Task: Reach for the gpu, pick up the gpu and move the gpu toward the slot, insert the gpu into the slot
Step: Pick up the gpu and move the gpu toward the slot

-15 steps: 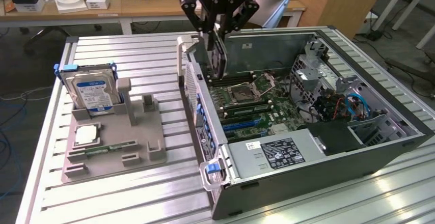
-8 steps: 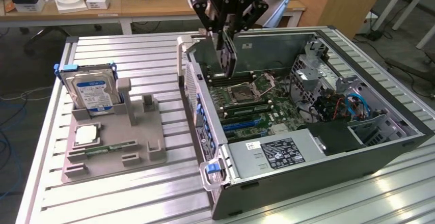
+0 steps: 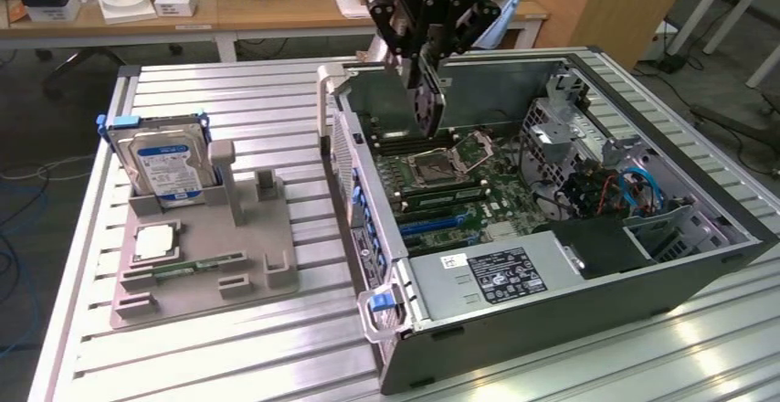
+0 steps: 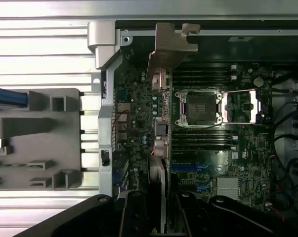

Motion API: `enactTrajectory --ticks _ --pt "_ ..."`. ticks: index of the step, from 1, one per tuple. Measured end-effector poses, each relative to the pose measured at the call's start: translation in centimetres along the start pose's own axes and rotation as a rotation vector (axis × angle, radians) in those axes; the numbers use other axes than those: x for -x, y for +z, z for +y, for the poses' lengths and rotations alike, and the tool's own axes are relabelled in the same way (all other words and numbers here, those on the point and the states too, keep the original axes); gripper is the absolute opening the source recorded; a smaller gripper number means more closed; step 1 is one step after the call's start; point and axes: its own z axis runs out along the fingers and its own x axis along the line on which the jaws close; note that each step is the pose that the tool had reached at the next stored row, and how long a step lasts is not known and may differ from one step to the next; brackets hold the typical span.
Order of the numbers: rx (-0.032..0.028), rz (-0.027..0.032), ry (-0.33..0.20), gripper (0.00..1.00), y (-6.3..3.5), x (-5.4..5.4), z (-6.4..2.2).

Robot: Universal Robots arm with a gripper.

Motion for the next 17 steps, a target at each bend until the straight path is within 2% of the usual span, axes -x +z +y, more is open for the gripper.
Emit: enactTrajectory --ticks 9,11,12,17 --pt "0.0 0.0 0.0 0.27 0.0 2.5 0.08" --pt "-0.0001 0.0 0.0 0.27 0.0 3.4 0.11" --pt "-0.0001 0.0002 -0.001 0.27 0.01 4.2 0.13" --pt "-0.0001 0.0014 -0.02 0.27 0.02 5.8 0.18"
